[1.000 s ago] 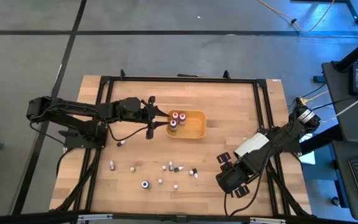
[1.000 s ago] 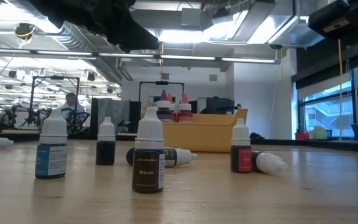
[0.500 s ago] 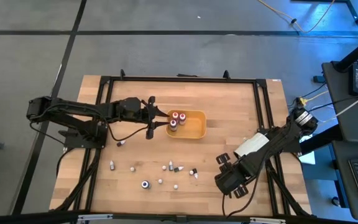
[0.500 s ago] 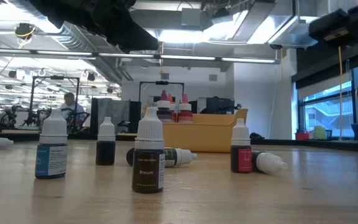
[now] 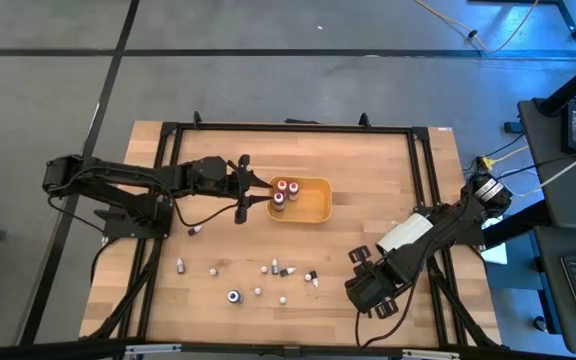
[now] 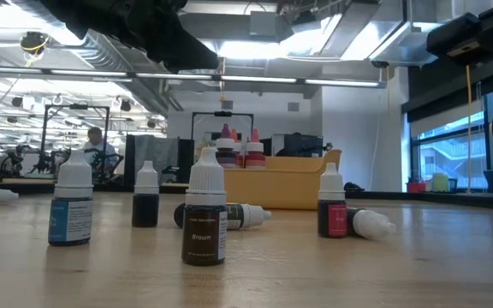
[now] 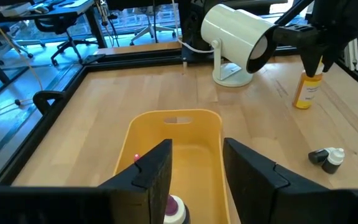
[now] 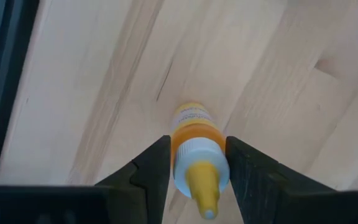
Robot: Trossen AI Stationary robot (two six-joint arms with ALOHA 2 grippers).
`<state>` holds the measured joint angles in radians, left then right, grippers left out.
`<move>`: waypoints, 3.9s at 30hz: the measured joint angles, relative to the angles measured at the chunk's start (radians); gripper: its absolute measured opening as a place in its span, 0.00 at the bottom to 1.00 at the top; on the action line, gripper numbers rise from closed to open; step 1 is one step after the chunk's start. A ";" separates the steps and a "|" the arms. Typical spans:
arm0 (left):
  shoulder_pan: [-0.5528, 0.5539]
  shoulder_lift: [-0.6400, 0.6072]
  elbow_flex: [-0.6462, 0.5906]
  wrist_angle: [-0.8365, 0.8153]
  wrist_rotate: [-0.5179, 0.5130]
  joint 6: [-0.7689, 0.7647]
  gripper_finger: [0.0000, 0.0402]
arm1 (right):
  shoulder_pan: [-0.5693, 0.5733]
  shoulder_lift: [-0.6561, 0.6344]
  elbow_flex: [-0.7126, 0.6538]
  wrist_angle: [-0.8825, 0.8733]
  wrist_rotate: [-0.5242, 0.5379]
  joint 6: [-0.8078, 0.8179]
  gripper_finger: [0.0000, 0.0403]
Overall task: Pick & Place food coloring
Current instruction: Put the big yellow food coloring bottle into the yellow bin, then put the small purple food coloring bottle into the yellow bin
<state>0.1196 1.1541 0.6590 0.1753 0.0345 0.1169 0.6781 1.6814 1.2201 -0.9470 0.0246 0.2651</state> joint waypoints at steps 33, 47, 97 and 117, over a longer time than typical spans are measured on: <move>0.000 0.000 0.000 0.000 0.000 0.000 0.36 | -0.004 -0.002 0.050 -0.131 0.189 -0.035 0.30; 0.000 0.000 0.000 -0.006 0.000 0.000 0.35 | -0.291 -0.002 0.358 -0.276 0.500 -0.127 0.30; 0.000 0.000 -0.001 -0.105 0.000 0.001 0.36 | -0.694 0.273 0.359 0.183 0.166 -0.593 0.44; 0.000 0.000 -0.001 -0.096 0.000 -0.002 0.34 | -0.612 0.023 0.278 0.022 0.242 -0.364 0.44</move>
<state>0.1196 1.1541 0.6582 0.0788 0.0345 0.1145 0.0661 1.7044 1.4979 -0.9252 0.2670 -0.0989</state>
